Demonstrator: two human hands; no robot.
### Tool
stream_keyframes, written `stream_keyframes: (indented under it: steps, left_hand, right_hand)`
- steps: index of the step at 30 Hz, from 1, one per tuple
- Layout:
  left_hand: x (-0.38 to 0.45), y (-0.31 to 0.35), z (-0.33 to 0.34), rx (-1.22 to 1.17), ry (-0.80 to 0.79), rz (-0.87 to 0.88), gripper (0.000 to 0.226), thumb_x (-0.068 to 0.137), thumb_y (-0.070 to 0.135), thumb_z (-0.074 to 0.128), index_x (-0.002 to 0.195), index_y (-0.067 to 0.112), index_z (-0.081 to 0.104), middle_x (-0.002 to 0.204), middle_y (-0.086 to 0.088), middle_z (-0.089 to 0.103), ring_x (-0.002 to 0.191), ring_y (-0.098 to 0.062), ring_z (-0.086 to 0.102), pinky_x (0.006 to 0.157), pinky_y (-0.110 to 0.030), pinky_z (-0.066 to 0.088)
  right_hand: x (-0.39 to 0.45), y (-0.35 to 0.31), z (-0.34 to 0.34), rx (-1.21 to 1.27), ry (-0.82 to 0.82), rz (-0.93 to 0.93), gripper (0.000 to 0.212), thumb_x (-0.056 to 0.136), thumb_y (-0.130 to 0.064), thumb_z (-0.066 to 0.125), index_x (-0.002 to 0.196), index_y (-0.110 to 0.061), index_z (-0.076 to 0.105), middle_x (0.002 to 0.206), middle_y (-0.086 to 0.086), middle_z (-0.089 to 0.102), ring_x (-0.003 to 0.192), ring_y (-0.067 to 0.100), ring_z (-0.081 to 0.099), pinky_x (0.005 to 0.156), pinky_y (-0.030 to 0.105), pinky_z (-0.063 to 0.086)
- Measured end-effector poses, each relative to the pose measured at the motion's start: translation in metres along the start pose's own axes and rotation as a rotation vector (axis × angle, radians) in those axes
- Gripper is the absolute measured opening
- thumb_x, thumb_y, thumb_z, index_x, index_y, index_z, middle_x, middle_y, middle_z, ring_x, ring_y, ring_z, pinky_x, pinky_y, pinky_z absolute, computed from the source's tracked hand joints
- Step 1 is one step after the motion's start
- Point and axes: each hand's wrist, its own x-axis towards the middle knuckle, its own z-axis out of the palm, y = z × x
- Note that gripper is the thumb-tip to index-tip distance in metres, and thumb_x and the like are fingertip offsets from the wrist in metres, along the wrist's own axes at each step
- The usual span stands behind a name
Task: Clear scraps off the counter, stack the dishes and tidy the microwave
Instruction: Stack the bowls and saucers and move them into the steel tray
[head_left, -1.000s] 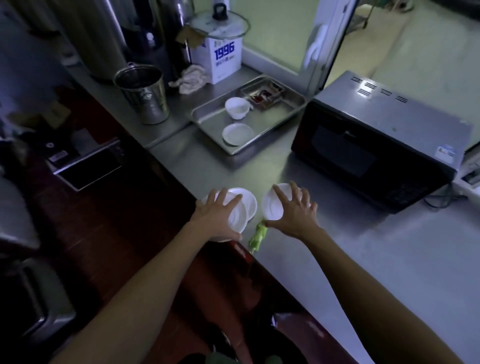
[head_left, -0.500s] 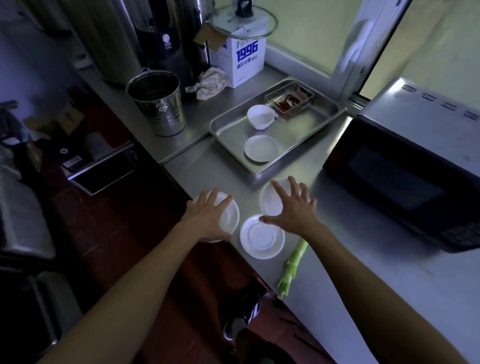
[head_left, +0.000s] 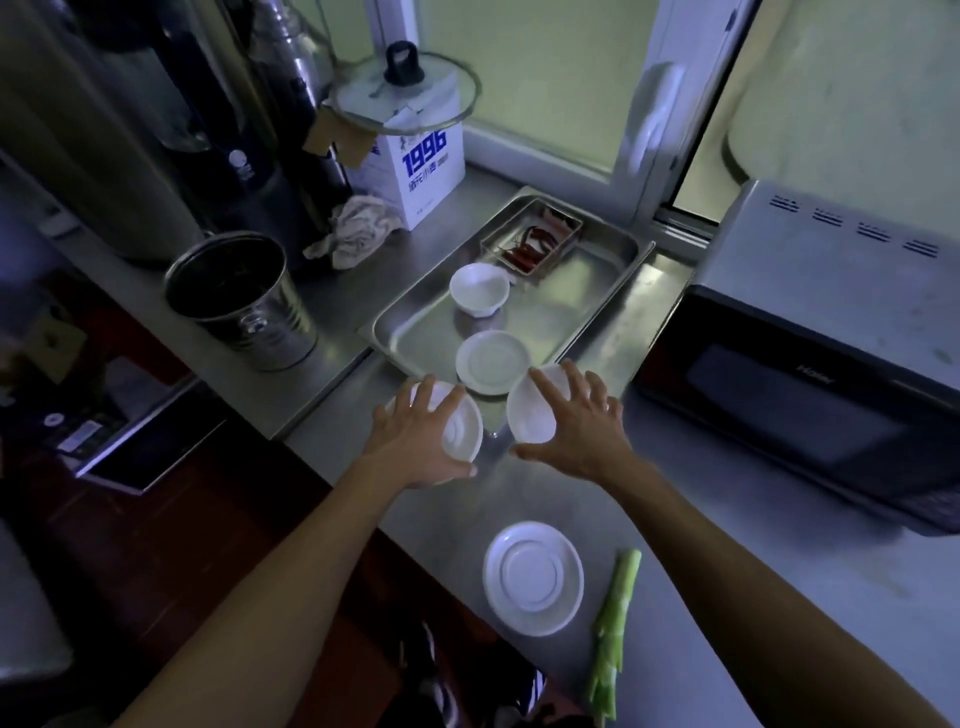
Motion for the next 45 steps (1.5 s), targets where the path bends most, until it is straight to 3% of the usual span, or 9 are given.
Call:
stream_keyframes:
  steps: [5, 12, 23, 37, 45]
  left_hand:
    - [0.056, -0.013, -0.009, -0.029, 0.026, 0.063, 0.122, 0.050, 0.087, 0.058, 0.147, 0.054, -0.008, 0.162, 0.009, -0.007, 0.149, -0.028, -0.005, 0.111, -0.063, 0.019]
    - [0.146, -0.026, -0.021, 0.100, -0.064, 0.243, 0.123, 0.053, 0.089, 0.053, 0.149, 0.049, -0.013, 0.164, 0.001, -0.005, 0.150, -0.032, -0.003, 0.110, -0.064, 0.020]
    - [0.213, -0.018, -0.008, 0.207, -0.101, 0.540, 0.118, 0.062, 0.079, 0.066, 0.153, 0.041, 0.002, 0.163, -0.005, 0.002, 0.147, -0.037, 0.010, 0.109, -0.064, 0.026]
    - [0.228, 0.000, 0.023, 0.236, -0.095, 0.540, 0.102, 0.072, 0.072, 0.061, 0.154, 0.036, 0.013, 0.159, -0.008, 0.012, 0.147, -0.037, 0.009, 0.105, -0.062, 0.033]
    - [0.235, 0.014, 0.028, 0.252, -0.113, 0.502, 0.104, 0.079, 0.070, 0.060, 0.158, 0.035, 0.002, 0.165, -0.009, -0.009, 0.151, -0.036, -0.003, 0.112, -0.066, 0.020]
  right_hand:
    - [0.021, 0.001, 0.001, 0.018, 0.036, 0.074, 0.120, 0.060, -0.084, 0.066, 0.156, -0.041, 0.007, 0.165, 0.004, 0.000, 0.148, 0.039, 0.008, 0.113, 0.061, 0.024]
    - [0.065, -0.007, 0.002, 0.010, 0.071, 0.233, 0.117, 0.062, -0.082, 0.067, 0.155, -0.043, 0.008, 0.165, 0.002, -0.002, 0.148, 0.039, 0.008, 0.112, 0.063, 0.025]
    - [0.104, -0.020, 0.008, 0.060, 0.097, 0.450, 0.118, 0.063, -0.083, 0.067, 0.156, -0.041, 0.008, 0.165, 0.002, -0.005, 0.149, 0.039, 0.005, 0.112, 0.064, 0.021]
    - [0.112, 0.006, 0.028, 0.098, 0.087, 0.476, 0.119, 0.062, -0.085, 0.064, 0.156, -0.041, 0.005, 0.166, 0.003, -0.006, 0.148, 0.039, 0.006, 0.110, 0.065, 0.025]
    - [0.100, 0.021, 0.030, 0.107, 0.100, 0.471, 0.119, 0.062, -0.085, 0.066, 0.157, -0.040, 0.008, 0.166, 0.004, -0.005, 0.148, 0.037, 0.006, 0.110, 0.063, 0.027]
